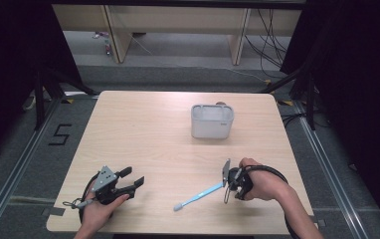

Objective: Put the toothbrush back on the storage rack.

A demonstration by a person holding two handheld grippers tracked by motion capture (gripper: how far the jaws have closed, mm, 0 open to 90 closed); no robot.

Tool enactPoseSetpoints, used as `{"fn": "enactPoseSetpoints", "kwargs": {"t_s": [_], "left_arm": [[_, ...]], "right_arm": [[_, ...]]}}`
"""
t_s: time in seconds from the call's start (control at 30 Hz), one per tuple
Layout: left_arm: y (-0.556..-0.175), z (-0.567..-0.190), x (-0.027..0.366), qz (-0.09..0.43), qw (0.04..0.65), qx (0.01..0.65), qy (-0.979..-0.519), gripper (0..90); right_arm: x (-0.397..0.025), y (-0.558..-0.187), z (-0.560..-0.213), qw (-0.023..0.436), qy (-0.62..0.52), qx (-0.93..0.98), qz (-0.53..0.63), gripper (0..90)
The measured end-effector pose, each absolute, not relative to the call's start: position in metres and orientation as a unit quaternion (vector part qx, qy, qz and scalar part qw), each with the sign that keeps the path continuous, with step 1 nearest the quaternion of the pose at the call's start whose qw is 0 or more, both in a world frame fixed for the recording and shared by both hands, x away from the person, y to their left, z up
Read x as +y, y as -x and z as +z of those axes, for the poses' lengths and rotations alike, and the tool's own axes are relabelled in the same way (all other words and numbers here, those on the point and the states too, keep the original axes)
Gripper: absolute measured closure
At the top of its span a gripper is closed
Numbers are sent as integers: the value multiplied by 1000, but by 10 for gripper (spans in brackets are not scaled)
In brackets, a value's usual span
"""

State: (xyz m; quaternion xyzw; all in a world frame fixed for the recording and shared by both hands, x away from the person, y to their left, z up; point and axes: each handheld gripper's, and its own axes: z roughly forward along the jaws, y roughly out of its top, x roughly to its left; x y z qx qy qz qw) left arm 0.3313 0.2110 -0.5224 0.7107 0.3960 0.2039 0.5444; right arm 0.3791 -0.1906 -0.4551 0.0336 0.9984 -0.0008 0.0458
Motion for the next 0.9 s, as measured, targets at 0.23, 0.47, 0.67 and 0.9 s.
{"fn": "enactPoseSetpoints", "kwargs": {"t_s": [0.23,0.47,0.67,0.9], "left_arm": [[-331,-522,211,203,544,397,-711,345],[-331,-522,211,204,543,395,-712,346],[-331,-522,211,204,544,396,-711,346],[-332,-523,210,203,549,392,-710,346]], "right_arm": [[-180,-378,-456,47,-44,998,2,567],[-169,-383,-455,56,-17,998,13,567],[-159,-387,-456,58,-4,998,16,562],[-147,-387,-458,59,7,998,10,560]]}}
